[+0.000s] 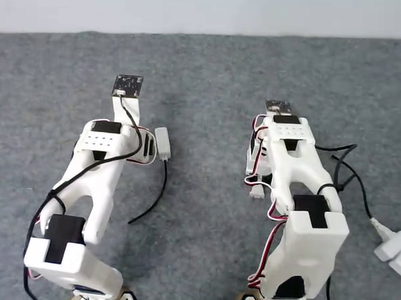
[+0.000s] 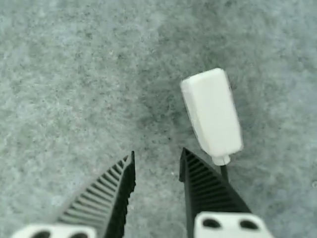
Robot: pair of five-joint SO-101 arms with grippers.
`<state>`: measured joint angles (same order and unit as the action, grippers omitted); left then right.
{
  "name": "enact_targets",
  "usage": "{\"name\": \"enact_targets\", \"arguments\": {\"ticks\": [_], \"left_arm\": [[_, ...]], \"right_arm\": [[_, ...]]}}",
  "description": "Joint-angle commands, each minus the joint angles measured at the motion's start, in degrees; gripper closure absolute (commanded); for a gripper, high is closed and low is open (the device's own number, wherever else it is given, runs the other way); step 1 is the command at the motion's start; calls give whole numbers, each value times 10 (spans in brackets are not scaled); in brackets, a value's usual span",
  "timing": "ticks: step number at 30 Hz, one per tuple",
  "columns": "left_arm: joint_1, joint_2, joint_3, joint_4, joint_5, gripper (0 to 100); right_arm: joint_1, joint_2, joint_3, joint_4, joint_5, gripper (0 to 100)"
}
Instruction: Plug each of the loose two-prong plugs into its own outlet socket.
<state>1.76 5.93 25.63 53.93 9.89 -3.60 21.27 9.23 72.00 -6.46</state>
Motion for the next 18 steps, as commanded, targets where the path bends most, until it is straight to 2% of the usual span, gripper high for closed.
{"name": "enact_targets", "arguments": {"ticks": [1,7,9,11,14,18], "left_arm": [[2,-6,-9,-14,-7,855],[0,-5,-7,-11,-7,863],[4,-5,-7,-11,-11,912],[11,-5,-7,-4,-55,995],[36,-5,-7,29,-127,987],[51,-11,10,42,-195,987]], "right_arm": [[-1,-78,-25,44,4,991],[-49,-267,-21,110,10,991],[-89,-328,-21,125,32,991],[-140,-383,-20,133,54,991],[-212,-449,-11,129,74,991],[-272,-515,44,76,89,991]]}}
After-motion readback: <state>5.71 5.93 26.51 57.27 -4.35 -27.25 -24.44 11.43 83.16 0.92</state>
